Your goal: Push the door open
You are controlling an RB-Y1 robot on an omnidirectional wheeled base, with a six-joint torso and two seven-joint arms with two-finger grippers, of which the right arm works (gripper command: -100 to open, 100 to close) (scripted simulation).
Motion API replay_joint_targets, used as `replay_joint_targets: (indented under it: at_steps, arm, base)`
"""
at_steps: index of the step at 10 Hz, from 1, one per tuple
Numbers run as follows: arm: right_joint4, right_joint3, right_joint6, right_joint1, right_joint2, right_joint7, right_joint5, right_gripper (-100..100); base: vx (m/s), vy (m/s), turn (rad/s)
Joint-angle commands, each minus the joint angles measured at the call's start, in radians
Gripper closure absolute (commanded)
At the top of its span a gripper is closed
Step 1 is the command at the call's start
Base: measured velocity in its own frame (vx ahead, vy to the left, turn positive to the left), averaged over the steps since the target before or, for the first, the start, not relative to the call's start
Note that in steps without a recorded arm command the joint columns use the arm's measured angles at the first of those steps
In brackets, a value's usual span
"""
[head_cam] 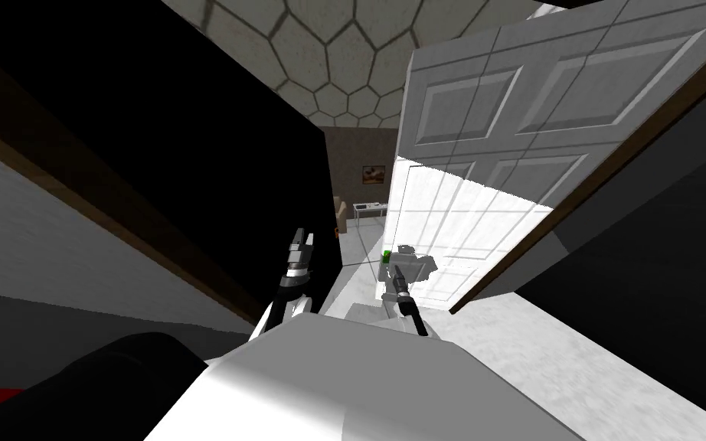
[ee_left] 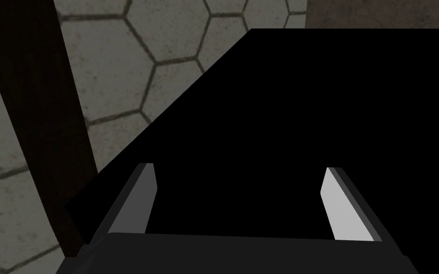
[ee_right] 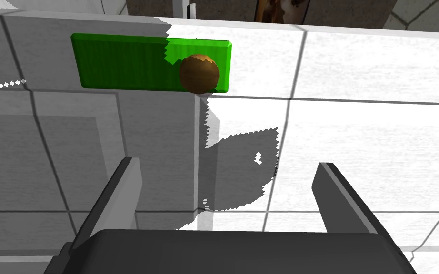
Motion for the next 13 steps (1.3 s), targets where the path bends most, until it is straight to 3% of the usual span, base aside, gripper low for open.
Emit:
replay_joint_targets:
  at_steps: [1, 8, 9, 13]
  arm:
    - [-0.002, -0.002, -0.002, 0.002, -0.002, 0.002, -0.001, -100]
    - [0.008, -0.013, -0.018, 0.002, 0.002, 0.008, -0.005, -100]
    - [0.008, -0.013, -0.018, 0.002, 0.002, 0.008, -0.005, 100]
    - [0.008, -0.013, -0.018, 0.002, 0.002, 0.008, -0.005, 100]
  base:
    - [0.189, 0.0, 0.016]
    - [0.199, 0.006, 0.023]
    - [-0.019, -0.002, 0.004]
    - [-0.015, -0.003, 0.004]
